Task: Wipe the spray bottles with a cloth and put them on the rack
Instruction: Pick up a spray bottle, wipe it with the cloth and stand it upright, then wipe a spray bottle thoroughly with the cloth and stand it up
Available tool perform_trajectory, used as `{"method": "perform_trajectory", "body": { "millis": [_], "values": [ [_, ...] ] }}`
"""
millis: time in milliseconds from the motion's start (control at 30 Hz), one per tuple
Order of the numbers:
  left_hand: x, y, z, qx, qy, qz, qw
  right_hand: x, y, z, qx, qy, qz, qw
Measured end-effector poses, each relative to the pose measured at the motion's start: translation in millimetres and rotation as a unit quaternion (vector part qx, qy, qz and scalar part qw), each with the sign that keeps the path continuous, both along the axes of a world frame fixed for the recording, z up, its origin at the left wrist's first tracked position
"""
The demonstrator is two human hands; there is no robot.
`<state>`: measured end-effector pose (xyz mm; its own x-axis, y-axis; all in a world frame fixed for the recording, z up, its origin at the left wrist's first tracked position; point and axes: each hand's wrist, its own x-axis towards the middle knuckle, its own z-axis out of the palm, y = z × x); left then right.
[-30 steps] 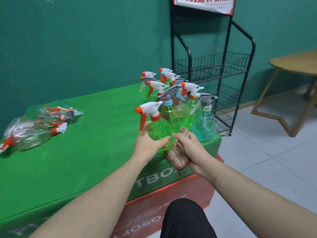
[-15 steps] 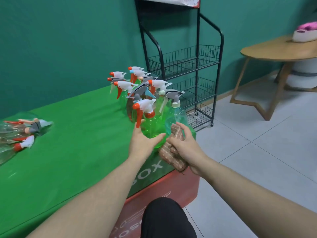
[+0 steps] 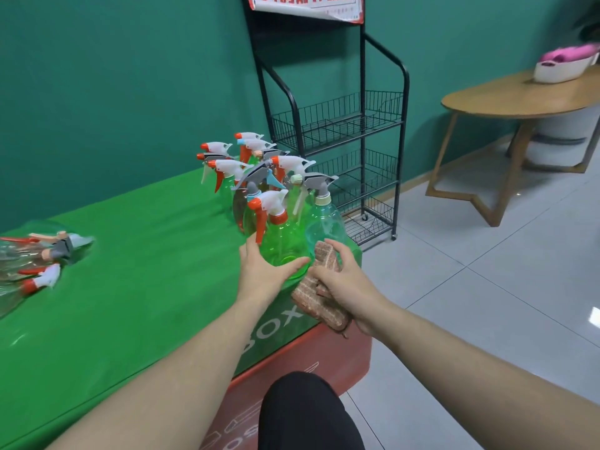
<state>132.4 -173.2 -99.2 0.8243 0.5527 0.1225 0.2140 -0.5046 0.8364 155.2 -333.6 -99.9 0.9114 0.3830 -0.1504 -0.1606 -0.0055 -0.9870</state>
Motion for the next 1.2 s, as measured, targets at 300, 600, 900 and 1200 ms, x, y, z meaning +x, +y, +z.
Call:
{"method": "perform_trajectory", "body": {
  "millis": [300, 600, 900, 1200],
  "values": [
    [-53.1, 32.2, 10.2, -0.005, -0.01, -0.015, 1.0, -40.1, 37.0, 16.2, -0.018, -0.01, 0.042, 0.999],
    [-139.3, 133.9, 23.2, 0.038, 0.012, 0.027, 0.999, -83.5, 140.7, 37.7, -0.054, -0.054, 0.123, 0.99],
    [-187.5, 248.0, 11.5, 0.066, 0.065, 0.078, 0.993, -82.3, 238.8, 29.0, -0.083, -0.041, 0.192, 0.977],
    [-195.3, 345.7, 10.7, 0.144, 0.132, 0.093, 0.976, -53.9, 337.1, 18.7, -0.118, -0.088, 0.213, 0.966]
  ]
}}
